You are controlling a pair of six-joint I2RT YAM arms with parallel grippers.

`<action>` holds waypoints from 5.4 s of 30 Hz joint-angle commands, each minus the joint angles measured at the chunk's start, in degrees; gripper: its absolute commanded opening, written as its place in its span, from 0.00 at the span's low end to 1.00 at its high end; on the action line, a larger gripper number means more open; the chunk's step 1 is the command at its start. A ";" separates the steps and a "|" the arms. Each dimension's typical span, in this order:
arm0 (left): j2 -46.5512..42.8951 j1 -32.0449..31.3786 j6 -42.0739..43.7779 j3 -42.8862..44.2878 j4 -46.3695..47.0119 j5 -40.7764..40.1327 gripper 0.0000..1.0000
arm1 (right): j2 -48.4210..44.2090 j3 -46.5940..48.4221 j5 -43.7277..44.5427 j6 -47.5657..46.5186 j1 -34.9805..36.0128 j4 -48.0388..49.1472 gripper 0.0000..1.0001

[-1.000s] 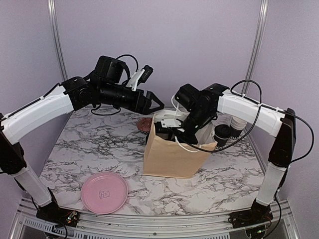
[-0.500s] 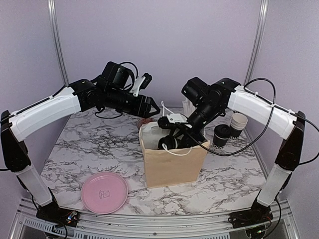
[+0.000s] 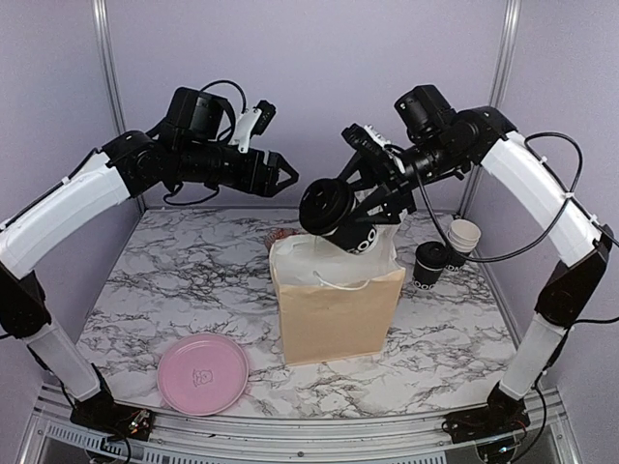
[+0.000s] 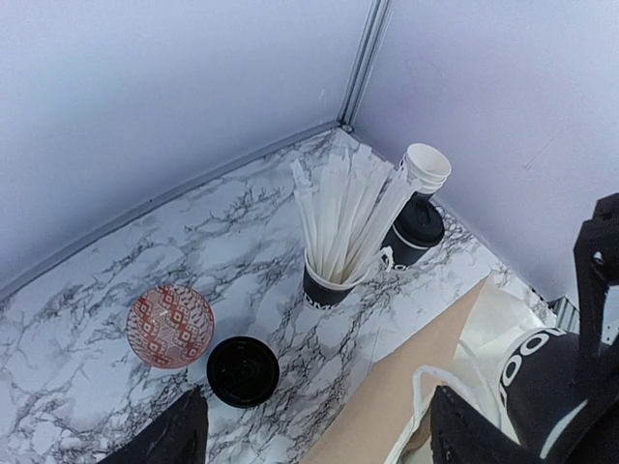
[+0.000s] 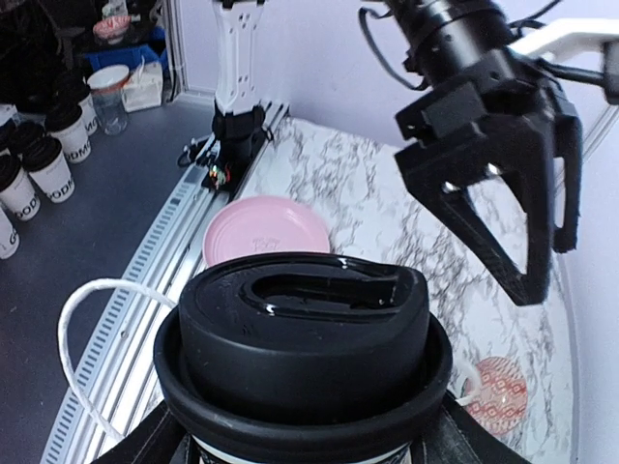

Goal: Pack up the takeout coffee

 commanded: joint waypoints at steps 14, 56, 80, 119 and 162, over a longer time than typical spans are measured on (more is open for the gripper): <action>-2.90 -8.48 17.27 14.83 -7.87 5.50 0.99 | -2.32 -2.25 -10.06 14.08 -6.01 17.35 0.45; 2.54 -11.04 17.54 22.58 -15.92 1.37 0.74 | -2.34 2.55 -4.65 6.35 -1.00 9.56 0.72; -6.17 9.74 3.75 -4.49 -25.75 -19.50 0.72 | -10.03 -11.02 20.13 11.70 -18.97 15.74 0.99; 1.93 15.48 6.40 -17.03 -16.08 -5.84 0.99 | 7.10 -13.93 42.07 3.47 -29.45 1.97 0.90; -3.37 15.45 7.49 -15.34 -16.45 -6.40 0.99 | 16.47 -2.73 40.45 3.44 -24.55 0.00 0.82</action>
